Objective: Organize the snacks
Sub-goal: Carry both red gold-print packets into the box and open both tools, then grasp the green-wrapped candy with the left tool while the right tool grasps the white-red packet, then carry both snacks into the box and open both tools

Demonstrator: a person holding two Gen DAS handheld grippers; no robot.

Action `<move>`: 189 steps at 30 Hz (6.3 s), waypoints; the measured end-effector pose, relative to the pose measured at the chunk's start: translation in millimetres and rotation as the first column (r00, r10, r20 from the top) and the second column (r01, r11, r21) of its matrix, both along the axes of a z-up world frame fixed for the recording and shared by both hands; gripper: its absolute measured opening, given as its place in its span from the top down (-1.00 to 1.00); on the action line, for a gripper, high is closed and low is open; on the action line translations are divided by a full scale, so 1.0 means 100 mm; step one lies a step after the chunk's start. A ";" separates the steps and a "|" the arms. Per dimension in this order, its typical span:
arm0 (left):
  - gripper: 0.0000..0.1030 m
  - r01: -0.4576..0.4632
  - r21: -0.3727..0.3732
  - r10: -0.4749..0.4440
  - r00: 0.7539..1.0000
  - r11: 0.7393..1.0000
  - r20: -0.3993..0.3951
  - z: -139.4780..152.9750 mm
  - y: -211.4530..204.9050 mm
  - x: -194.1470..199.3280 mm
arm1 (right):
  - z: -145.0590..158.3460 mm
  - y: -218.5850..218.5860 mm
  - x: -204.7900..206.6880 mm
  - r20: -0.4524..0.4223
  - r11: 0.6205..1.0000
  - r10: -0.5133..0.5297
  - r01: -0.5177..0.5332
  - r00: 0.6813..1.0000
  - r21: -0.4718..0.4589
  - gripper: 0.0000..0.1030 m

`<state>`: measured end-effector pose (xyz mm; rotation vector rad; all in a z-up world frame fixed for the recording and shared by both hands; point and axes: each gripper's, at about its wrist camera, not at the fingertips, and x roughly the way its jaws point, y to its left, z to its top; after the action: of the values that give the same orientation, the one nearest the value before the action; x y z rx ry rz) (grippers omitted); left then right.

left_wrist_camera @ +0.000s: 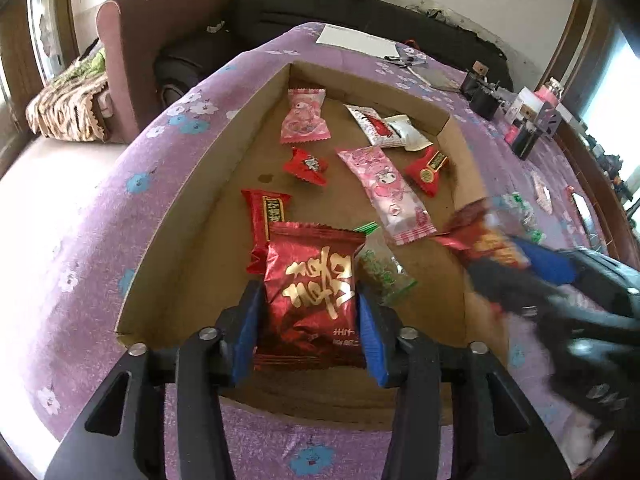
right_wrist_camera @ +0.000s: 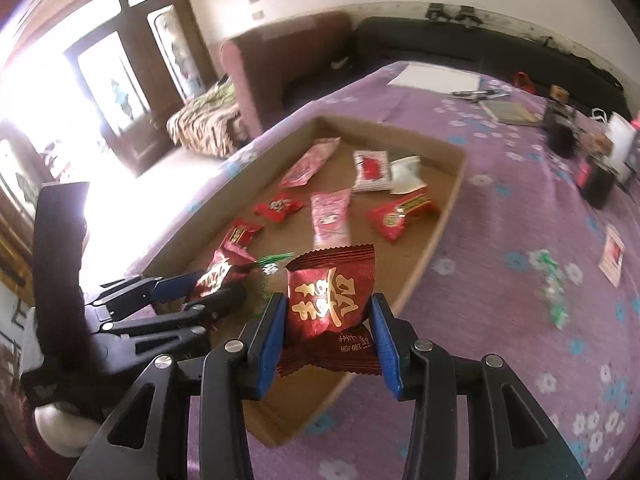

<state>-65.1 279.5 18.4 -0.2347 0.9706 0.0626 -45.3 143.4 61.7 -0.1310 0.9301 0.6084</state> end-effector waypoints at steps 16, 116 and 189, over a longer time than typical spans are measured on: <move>-0.05 -0.131 -0.180 0.160 0.974 0.975 0.158 0.38 0.60 -0.43 | -0.36 0.30 0.40 -0.024 0.987 -0.033 0.029 0.999 -0.156 0.17; 0.68 0.326 0.099 -0.327 0.945 0.940 -0.010 -0.08 -2.50 1.20 | -0.44 -2.81 0.55 -0.009 0.854 -0.517 0.517 0.856 0.067 0.40; 0.38 -0.079 -0.288 0.122 0.983 0.954 0.136 0.29 0.31 -0.47 | -0.03 0.05 0.36 -0.039 0.996 -0.018 0.021 0.999 0.081 0.53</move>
<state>-111.7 310.7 47.4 -0.5450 0.8125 -0.0009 -9.3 148.5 58.9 -0.0369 0.9412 0.6315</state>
